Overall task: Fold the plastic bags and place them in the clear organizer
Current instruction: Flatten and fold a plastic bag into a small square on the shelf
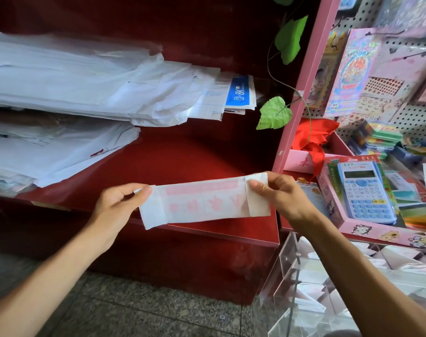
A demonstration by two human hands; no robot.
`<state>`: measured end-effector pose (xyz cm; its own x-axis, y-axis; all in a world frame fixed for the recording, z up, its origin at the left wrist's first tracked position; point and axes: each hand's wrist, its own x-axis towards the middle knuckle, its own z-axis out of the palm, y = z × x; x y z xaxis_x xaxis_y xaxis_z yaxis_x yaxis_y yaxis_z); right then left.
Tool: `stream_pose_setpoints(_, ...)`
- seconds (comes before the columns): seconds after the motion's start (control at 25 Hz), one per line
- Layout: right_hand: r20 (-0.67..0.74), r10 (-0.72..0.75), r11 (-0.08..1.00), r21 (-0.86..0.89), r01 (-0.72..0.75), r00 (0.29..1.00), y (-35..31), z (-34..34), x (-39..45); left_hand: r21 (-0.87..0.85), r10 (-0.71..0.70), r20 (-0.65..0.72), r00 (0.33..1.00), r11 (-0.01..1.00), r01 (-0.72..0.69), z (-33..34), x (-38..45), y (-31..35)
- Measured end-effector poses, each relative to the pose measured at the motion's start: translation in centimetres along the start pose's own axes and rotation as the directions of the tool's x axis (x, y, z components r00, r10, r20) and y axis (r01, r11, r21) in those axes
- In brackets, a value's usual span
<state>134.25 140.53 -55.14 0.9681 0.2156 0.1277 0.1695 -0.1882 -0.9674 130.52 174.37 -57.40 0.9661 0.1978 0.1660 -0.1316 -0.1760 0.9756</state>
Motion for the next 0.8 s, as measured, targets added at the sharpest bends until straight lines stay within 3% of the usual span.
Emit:
stream_pose_setpoints(0.08, -0.027, 0.014, 0.999, 0.033, -0.013, 1.0, -0.2, 0.5, 0.1, -0.006, -0.052, -0.03, 0.998, 0.999, 0.052, 0.1, -0.1, 0.3)
stream_pose_setpoints(0.28, -0.144, 0.103, 0.993, -0.036, -0.109, 0.984, 1.5, 1.2, 1.1, 0.119, -0.084, 0.05, 0.995, 0.99, 0.077, -0.4, -0.1, -0.1)
stream_pose_setpoints(0.4, -0.347, 0.032, 0.918, -0.36, -0.165, 0.937, 2.5, 1.1, 1.8, 0.118, -0.163, -0.115, 0.98, 0.977, 0.176, 0.3, 0.0, -1.0)
stream_pose_setpoints(0.48, -0.394, -0.05, 0.855, -0.491, -0.164, 0.918, 2.3, 1.3, 1.9, 0.07, -0.214, -0.21, 0.954, 0.97, 0.233, 1.5, 0.0, -1.5)
stream_pose_setpoints(0.56, -0.337, -0.142, 0.843, -0.534, -0.065, 0.931, 1.8, 2.0, 1.8, -0.004, -0.274, -0.226, 0.935, 0.96, 0.28, 2.7, -0.2, -1.5)
stream_pose_setpoints(0.64, -0.168, -0.21, 0.837, -0.54, 0.088, 0.963, 1.3, 3.1, 1.3, 0.006, -0.321, -0.114, 0.94, 0.946, 0.323, 3.6, -0.7, -1.3)
stream_pose_setpoints(0.72, 0.064, -0.228, 0.817, -0.53, 0.227, 0.972, 1.2, 4.6, 0.7, 0.172, -0.304, 0.07, 0.95, 0.942, 0.288, 4.5, -1.4, -1.1)
stream_pose_setpoints(0.8, 0.287, -0.197, 0.77, -0.547, 0.329, 0.938, 1.9, 5.8, 0.5, 0.454, -0.123, 0.144, 0.982, 0.89, 0.045, 4.8, -1.5, -1.5)
